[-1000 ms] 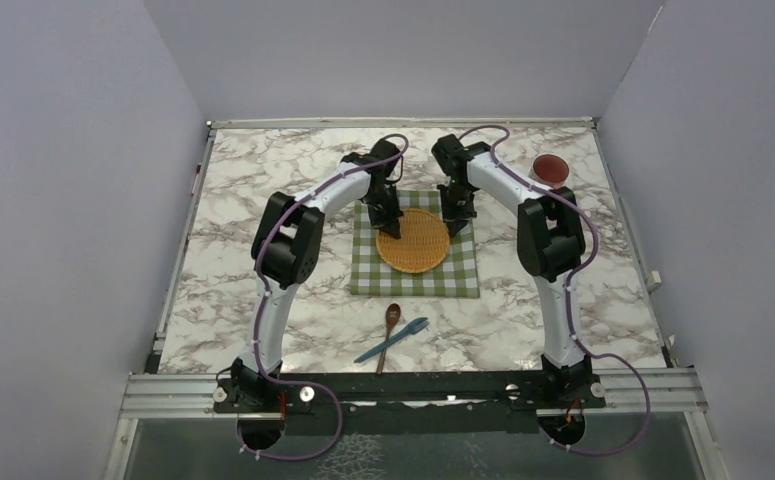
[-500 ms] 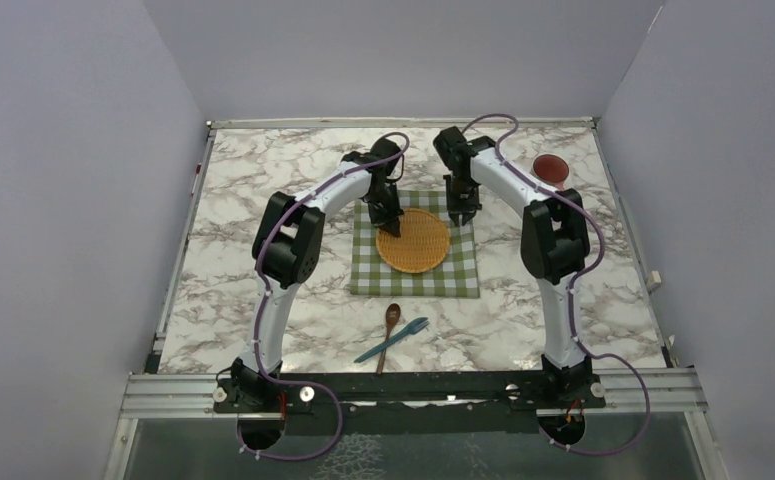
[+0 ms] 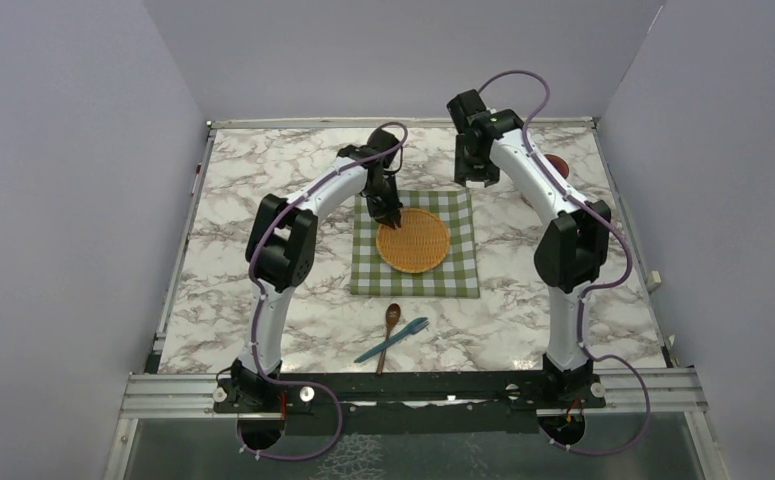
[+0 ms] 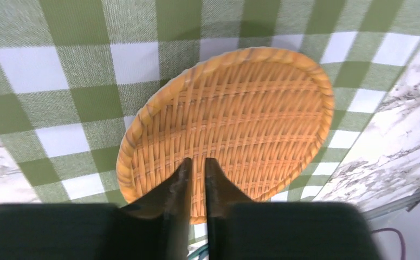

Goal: Set the dinner table for one person
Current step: Adjust the plate on the napkin, then pick up the cup at the center of the board.

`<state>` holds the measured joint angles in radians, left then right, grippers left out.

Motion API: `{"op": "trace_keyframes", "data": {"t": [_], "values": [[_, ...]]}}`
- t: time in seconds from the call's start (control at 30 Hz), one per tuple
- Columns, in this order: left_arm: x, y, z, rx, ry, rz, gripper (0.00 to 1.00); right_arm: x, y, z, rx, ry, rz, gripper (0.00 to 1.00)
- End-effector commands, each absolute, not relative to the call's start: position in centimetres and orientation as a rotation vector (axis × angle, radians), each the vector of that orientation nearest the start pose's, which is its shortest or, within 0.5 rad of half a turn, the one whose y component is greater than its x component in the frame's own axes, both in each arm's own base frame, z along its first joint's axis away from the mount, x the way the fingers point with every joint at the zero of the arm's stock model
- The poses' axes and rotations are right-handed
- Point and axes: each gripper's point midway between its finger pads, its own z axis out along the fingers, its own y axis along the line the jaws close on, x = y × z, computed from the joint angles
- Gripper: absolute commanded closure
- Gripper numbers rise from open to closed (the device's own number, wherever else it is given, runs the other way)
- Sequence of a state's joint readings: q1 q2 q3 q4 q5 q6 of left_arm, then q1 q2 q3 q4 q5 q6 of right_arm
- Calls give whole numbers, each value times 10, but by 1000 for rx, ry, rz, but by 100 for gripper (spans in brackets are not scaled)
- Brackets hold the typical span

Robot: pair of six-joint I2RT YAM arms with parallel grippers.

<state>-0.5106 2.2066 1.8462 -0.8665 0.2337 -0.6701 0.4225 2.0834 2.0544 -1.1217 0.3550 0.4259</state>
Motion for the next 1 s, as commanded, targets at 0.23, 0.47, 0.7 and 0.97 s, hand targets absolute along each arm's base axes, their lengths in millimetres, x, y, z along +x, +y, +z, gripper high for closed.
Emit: {"op": "trace_keyframes", "data": {"t": [0.23,0.47,0.7,0.97], "values": [[417,-263,177,101,2536,-427,58,461,54,192,372,2549,-37,34],[417,-238,188,171,2447,-295,54,461,26,201,446,2524,-66,34],[403,-232,183,195,2427,-309,52,452,-23,209,612,2494,-166,36],[405,-236,177,253,2433,-314,52,435,-53,203,697,2510,-192,37]]}}
